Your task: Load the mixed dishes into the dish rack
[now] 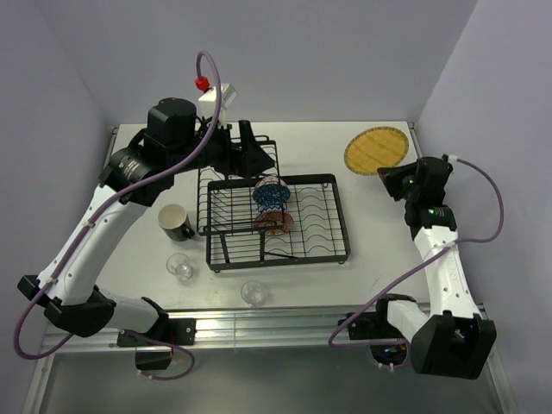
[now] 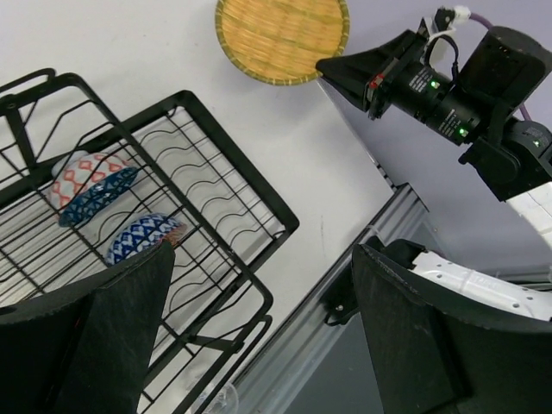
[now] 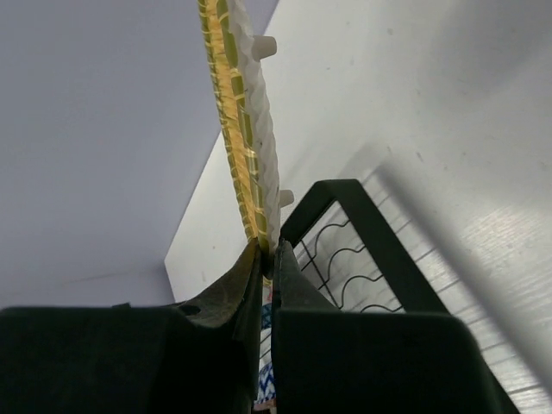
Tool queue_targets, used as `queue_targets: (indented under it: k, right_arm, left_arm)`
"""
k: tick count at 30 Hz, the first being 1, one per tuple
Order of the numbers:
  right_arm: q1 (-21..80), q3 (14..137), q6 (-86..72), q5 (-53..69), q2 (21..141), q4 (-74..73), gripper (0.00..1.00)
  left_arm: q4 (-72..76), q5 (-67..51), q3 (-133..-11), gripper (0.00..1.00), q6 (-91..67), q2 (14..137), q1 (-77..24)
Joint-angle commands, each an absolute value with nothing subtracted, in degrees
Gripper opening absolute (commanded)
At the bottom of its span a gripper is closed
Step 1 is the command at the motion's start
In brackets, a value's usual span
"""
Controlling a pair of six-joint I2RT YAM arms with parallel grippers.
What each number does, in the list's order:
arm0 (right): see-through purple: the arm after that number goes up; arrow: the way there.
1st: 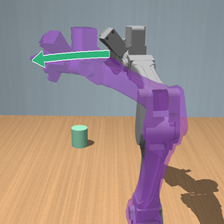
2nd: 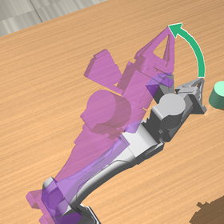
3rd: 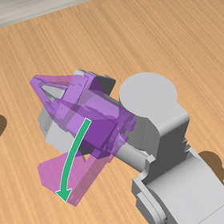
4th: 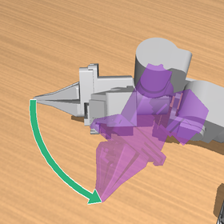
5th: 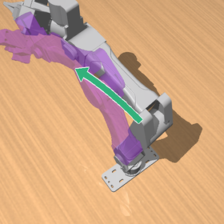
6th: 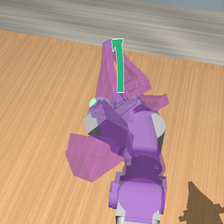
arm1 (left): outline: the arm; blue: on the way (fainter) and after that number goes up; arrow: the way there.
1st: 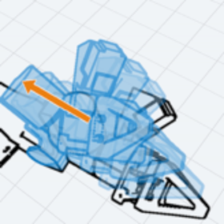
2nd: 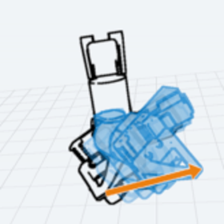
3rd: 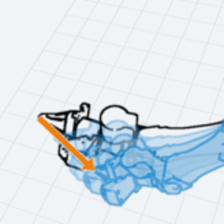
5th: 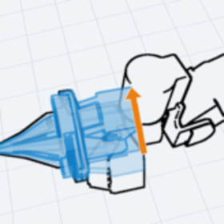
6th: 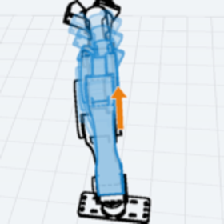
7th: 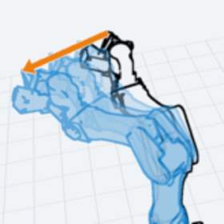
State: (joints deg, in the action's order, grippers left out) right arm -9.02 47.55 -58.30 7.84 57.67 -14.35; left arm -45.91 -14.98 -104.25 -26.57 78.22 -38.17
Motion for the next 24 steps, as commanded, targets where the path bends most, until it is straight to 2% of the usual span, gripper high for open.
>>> queue_targets:
  k: [1, 7, 14, 24]
  right_arm:
    - [-7.2, 55.2, -56.3, 8.3, 56.1, -13.4, 0.0]
    - [-4.0, 67.7, -55.5, 16.2, 59.3, -14.6, 0.0]
    - [1.7, 80.0, -55.2, 32.2, 64.5, -18.8, 0.0]
    - [11.2, 85.4, -55.1, 41.6, 67.7, -21.5, 0.0]
  left_arm:
    - [-42.5, -19.2, -107.3, 0.9, -28.5, 79.4, -37.7]
    - [-38.7, -27.3, -107.8, 0.9, -35.7, 81.6, -31.4]
    - [-20.3, -46.2, -99.1, 0.84, -55.4, 82.1, -21.5]
    - [-12.7, -47.4, -97.6, 0.84, -61.1, 82.2, -21.3]
